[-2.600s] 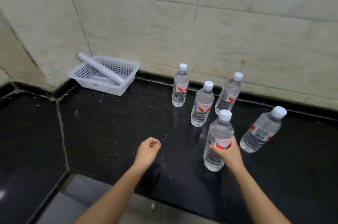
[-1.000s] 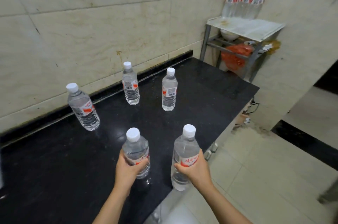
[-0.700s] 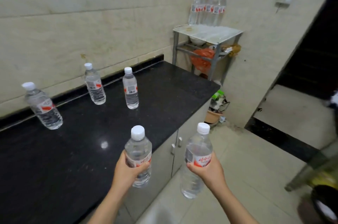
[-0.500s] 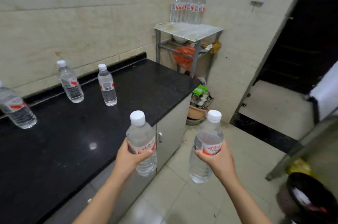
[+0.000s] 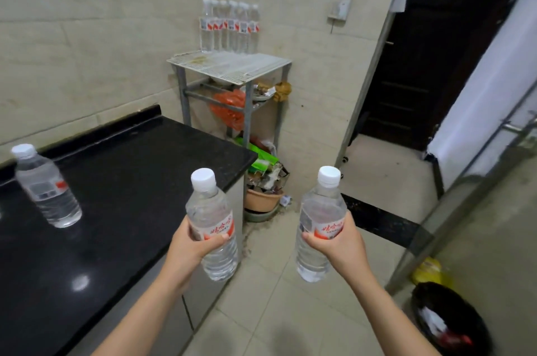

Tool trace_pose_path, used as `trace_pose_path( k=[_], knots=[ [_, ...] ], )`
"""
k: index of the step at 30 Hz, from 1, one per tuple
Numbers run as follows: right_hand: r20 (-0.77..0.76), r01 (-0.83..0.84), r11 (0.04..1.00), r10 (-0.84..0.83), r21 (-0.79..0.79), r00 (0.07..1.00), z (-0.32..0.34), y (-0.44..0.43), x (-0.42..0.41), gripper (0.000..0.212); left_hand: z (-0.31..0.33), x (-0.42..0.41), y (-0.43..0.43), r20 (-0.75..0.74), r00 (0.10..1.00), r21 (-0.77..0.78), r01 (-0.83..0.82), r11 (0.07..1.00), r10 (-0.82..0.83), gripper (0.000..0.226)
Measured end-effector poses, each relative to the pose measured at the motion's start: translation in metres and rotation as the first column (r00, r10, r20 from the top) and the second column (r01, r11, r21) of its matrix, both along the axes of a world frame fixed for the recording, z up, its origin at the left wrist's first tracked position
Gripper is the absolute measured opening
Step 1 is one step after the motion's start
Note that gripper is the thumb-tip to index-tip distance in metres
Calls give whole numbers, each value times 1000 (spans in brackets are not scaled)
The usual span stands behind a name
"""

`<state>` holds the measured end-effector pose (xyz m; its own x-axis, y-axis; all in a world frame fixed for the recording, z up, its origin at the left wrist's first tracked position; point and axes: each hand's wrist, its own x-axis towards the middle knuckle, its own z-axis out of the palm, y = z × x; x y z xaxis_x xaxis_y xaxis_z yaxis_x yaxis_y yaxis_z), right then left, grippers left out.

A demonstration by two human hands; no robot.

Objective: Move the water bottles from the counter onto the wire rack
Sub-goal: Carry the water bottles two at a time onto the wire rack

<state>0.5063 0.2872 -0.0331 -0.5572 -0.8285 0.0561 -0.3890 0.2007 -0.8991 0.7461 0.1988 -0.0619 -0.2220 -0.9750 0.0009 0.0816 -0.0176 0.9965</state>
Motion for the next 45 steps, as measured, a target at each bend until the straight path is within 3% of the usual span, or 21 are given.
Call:
trace_pose_path(
  k=[5,11,15,21,27,34,37,39,41,45],
  knots=[
    [-76,60,996,-55,66,996,10,-63,-62,60,-2,-75,-86,-32,994,14,101,995,-101,66],
    [-34,154,983,-152,97,988,1,-100,-127,59,-9,-154,-150,3,981,26,192,981,-192,51],
    [-39,184,972,-180,148,983,-16,-128,-178,60,-23,-214,-182,6,966,83,257,963,-258,63],
    [-30,146,977,-143,156,989,-31,-200,-271,59,-27,-305,-231,35,973,93,226,970,-230,59],
    [13,-47,989,45,137,999,-19,-299,-356,62,2,-374,-289,-1,999,57,40,998,-40,55],
    [36,-310,950,309,27,950,17,-398,-387,51,46,-379,-320,-26,967,0,-253,968,253,94],
    [27,-414,909,415,-40,909,34,-440,-379,57,61,-358,-335,-19,900,-90,-435,896,435,92],
    [36,-476,875,481,-89,876,44,-469,-367,63,77,-344,-344,-24,837,-145,-545,826,547,73],
    [42,-518,845,527,-135,849,55,-497,-356,67,93,-334,-357,-6,762,-219,-633,743,647,56],
    [40,-541,811,562,-220,826,74,-553,-338,71,106,-303,-402,-6,588,-363,-755,546,809,52]
  ],
)
